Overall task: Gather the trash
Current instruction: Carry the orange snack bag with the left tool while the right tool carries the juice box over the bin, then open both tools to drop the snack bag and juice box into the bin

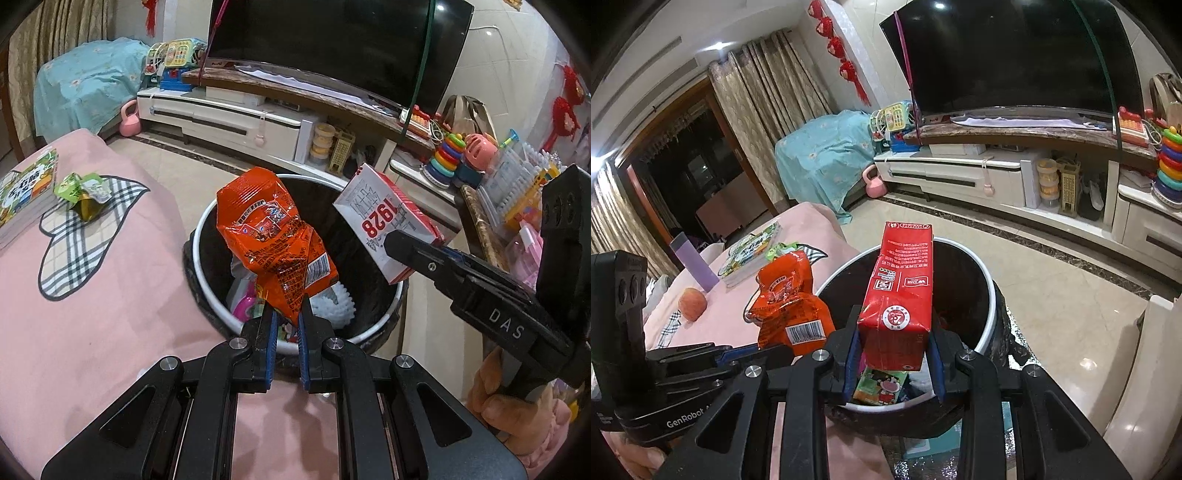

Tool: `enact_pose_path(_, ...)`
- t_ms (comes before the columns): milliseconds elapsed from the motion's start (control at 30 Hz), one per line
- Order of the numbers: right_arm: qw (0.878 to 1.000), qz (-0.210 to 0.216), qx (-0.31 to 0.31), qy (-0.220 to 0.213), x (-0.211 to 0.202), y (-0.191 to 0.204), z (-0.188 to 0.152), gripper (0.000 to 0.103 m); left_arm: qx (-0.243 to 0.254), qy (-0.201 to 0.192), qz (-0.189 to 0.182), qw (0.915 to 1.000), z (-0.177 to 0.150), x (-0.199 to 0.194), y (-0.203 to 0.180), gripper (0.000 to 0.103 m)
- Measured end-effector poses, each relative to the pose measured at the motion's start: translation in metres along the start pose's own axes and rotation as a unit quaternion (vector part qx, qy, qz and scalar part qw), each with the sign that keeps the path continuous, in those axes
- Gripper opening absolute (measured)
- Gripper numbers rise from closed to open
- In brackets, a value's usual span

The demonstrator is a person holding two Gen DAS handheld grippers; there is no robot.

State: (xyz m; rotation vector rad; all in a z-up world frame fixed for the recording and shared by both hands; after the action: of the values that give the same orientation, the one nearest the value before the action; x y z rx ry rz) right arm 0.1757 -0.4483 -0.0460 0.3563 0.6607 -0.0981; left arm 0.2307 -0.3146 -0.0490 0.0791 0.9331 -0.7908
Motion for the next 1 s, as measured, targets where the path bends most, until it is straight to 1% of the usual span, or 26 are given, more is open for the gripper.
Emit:
enact_pose_path(367,1.0,-0.006,-0.006,0.017,0.008,0.0,0.003,0.031,-0.001,0.016,0.0,0.9999,0.006,0.016,-0.001,0.009)
enact_pose_path(1000,0.999,-0.019,-0.021,0.047,0.026,-0.003,0.009,0.031,-0.02,0.041,-0.009,0.9989,0.01,0.035,0.006,0.009)
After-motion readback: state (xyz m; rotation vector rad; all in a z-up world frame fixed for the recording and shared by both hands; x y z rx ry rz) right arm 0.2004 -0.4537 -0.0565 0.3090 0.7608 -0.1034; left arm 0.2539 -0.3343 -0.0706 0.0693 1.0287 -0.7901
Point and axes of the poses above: each gripper's, at about its wrist camera, not at the fingertips, and x roughly the way its jaws point, y to its left, z to its top, the point moved 4 cm from there along x, roughly the way its jaws point, and after that the axes turned 7 degrees about -z, right-handed, at the moved point
